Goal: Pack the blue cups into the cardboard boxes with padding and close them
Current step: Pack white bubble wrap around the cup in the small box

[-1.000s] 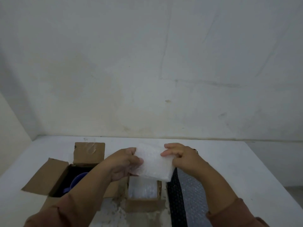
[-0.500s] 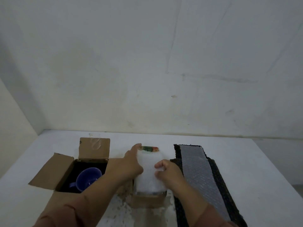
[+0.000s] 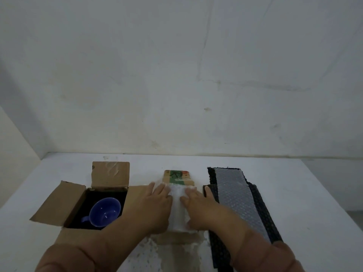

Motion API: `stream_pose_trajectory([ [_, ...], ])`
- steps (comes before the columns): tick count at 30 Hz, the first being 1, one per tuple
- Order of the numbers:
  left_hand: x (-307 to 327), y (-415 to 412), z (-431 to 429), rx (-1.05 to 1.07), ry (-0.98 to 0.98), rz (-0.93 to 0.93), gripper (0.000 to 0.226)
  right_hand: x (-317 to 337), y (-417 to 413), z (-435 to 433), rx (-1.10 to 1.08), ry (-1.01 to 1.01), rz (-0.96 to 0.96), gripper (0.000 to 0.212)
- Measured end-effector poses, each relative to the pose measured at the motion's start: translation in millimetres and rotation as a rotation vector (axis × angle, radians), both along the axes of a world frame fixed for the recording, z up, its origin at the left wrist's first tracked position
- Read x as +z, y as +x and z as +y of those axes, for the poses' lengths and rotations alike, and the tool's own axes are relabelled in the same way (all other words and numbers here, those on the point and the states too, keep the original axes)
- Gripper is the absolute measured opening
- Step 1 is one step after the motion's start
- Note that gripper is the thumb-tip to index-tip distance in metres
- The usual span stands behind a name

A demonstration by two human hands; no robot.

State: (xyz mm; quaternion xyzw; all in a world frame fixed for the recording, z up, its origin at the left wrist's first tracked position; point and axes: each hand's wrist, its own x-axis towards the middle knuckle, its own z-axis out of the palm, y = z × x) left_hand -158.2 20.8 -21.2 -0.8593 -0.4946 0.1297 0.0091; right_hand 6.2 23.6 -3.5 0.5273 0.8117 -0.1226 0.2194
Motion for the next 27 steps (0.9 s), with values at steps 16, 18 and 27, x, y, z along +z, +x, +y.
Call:
stream_pose_trajectory([
  [16,-0.6,10.8,13.6,-0.054,-0.042,0.079,0.068,-10.7,-4.5,18.0,0.158,0.029,-0.177,0.085],
  [18,-2.6,14.0,14.4,-0.050,-0.037,0.081,0.068,-14.5,-7.1,15.1,0.126,0.028,-0.139,0.084],
  [27,13.1,41.6,11.1,0.172,-0.176,-0.330,0.032,-43.5,93.7,-24.1,-0.838,0.214,0.794,0.028],
])
